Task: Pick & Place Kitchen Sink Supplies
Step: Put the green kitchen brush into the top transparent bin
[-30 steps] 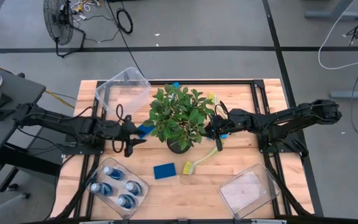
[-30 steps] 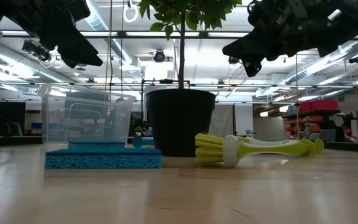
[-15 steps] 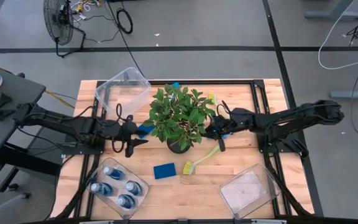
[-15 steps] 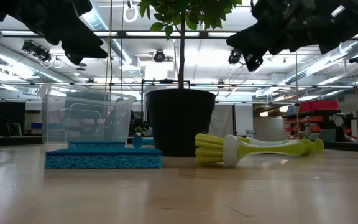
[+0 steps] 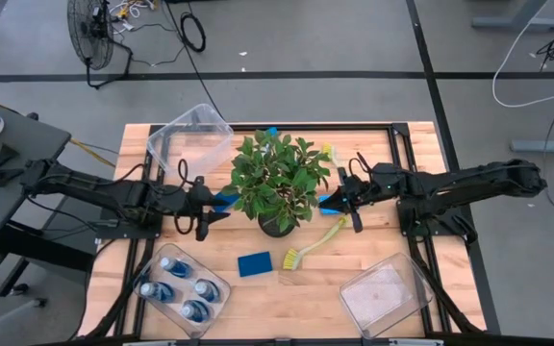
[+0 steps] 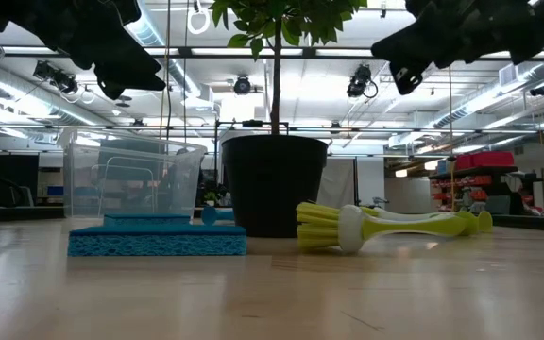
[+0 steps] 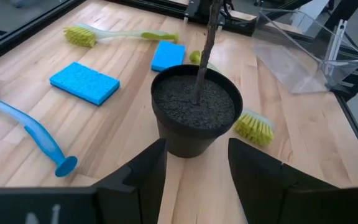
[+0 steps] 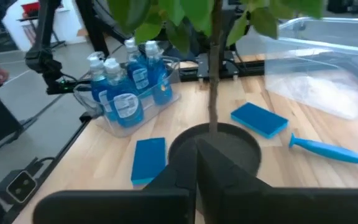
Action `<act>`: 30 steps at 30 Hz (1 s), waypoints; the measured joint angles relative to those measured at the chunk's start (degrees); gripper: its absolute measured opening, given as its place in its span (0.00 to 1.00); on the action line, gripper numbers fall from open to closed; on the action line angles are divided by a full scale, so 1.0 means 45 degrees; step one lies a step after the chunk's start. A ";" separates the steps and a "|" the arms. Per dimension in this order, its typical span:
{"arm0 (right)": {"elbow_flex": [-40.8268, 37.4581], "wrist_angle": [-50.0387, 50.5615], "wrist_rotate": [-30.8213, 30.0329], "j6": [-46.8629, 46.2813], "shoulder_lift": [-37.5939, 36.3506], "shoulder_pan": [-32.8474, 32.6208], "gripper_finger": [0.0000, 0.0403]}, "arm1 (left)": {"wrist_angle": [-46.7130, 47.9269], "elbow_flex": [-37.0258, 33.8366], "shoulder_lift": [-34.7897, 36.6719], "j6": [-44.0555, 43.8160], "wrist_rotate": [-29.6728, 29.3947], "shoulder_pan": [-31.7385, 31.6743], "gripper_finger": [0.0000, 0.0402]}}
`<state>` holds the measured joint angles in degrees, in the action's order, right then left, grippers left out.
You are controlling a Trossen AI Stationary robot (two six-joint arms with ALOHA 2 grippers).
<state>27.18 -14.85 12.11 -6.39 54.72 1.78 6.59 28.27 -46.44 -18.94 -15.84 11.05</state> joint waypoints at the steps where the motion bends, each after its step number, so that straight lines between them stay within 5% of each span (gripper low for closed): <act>1: 0.0000 0.0306 -0.0215 -0.0028 -0.0209 0.0000 0.02 | 0.0000 0.0000 0.0000 0.0000 -0.0003 0.0000 0.44; 15: 0.0000 0.2699 -0.5337 -0.1805 -0.1619 0.0020 0.02 | 0.0005 0.0000 0.0000 0.0001 -0.0005 0.0000 0.44; 30: 0.0136 0.3234 -0.5481 -0.1948 -0.1612 0.2632 0.02 | 0.0010 -0.0005 0.0000 -0.0325 -0.0005 0.0000 0.44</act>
<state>27.79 -0.30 -12.56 -15.16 47.46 13.63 6.63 28.25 -46.44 -20.40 -15.86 11.05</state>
